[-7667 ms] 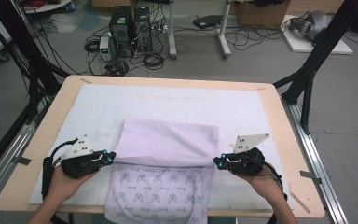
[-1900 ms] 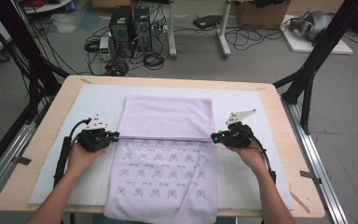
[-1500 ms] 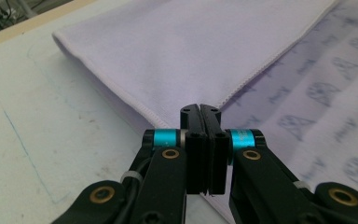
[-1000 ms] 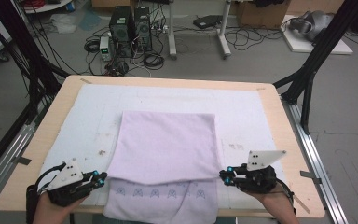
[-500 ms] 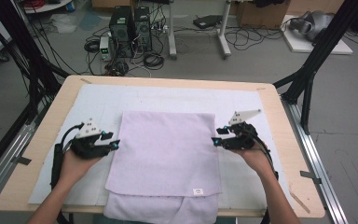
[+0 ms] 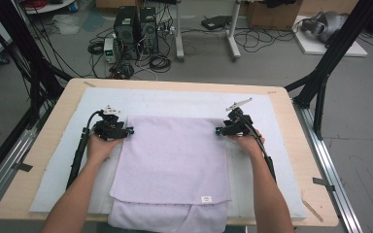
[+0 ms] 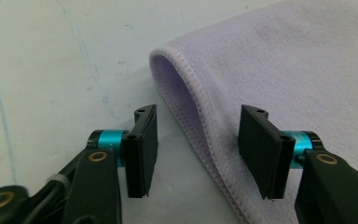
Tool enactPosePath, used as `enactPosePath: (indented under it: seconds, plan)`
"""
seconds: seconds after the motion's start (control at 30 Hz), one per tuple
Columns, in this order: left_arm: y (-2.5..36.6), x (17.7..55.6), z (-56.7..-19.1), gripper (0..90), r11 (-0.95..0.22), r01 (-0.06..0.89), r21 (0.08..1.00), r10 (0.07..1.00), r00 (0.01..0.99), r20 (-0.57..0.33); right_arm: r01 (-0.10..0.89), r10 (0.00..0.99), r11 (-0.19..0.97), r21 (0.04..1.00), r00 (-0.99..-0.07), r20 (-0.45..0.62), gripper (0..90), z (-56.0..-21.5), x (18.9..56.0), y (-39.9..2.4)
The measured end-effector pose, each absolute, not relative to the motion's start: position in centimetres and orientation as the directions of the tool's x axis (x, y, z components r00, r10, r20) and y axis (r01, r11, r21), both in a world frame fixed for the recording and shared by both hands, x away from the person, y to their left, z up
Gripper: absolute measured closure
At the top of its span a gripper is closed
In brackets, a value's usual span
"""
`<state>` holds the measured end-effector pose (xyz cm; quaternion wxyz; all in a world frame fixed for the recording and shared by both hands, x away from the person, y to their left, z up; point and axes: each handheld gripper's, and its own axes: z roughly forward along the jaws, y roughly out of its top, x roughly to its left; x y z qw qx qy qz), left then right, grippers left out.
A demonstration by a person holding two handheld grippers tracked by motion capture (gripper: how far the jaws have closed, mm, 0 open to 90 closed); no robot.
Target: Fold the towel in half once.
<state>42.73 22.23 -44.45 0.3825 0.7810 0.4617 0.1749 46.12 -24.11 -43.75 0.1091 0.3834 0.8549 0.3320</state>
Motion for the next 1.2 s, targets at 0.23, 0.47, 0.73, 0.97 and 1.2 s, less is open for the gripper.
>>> enactPosePath:
  seconds: [0.23, 0.47, 0.73, 0.97, 1.2]
  plan:
    - [21.2, 43.8, -41.7, 87.9, -0.32, 0.542, 0.777, 0.865, 0.501, 0.007, 0.534, 0.707, 0.499, 0.683, -0.706, 0.036, 87.8, -41.4, 46.4, -22.9]
    - [21.6, 45.1, -32.9, 88.0, -0.309, 0.38, 0.872, 0.882, 0.458, 0.113, 0.396, 0.711, 0.509, 0.764, -0.693, -0.114, 88.0, -33.1, 47.5, -22.2]
    - [22.1, 46.3, -31.6, 52.1, -0.286, 0.426, 0.858, 0.885, 0.461, 0.067, 0.437, 0.751, 0.452, 0.778, -0.657, -0.067, 52.6, -30.1, 49.4, -23.2]
    - [22.5, 43.7, -37.4, 52.3, -0.314, 0.487, 0.815, 0.853, 0.521, 0.018, 0.48, 0.689, 0.511, 0.713, -0.725, -0.006, 48.8, -34.9, 46.9, -22.6]
    - [22.4, 38.6, -40.9, 52.5, -0.344, 0.49, 0.801, 0.797, 0.603, -0.026, 0.449, 0.624, 0.512, 0.732, -0.78, 0.042, 51.8, -37.4, 41.7, -22.9]
